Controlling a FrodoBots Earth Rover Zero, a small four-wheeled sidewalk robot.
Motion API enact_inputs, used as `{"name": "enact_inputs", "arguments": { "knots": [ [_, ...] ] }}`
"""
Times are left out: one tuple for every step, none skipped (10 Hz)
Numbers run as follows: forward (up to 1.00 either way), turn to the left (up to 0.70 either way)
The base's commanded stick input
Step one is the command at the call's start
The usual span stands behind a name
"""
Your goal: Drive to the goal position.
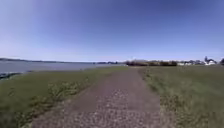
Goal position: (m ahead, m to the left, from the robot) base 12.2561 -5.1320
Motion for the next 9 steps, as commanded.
{"name": "enact_inputs", "arguments": {
  "knots": [
    [0.7,0.0],
    [0.7,0.0],
    [0.7,0.0],
    [0.7,0.0],
    [0.7,0.0],
    [0.7,0.0],
    [0.7,0.0],
    [0.7,0.0],
    [0.7,0.0]
  ]
}}
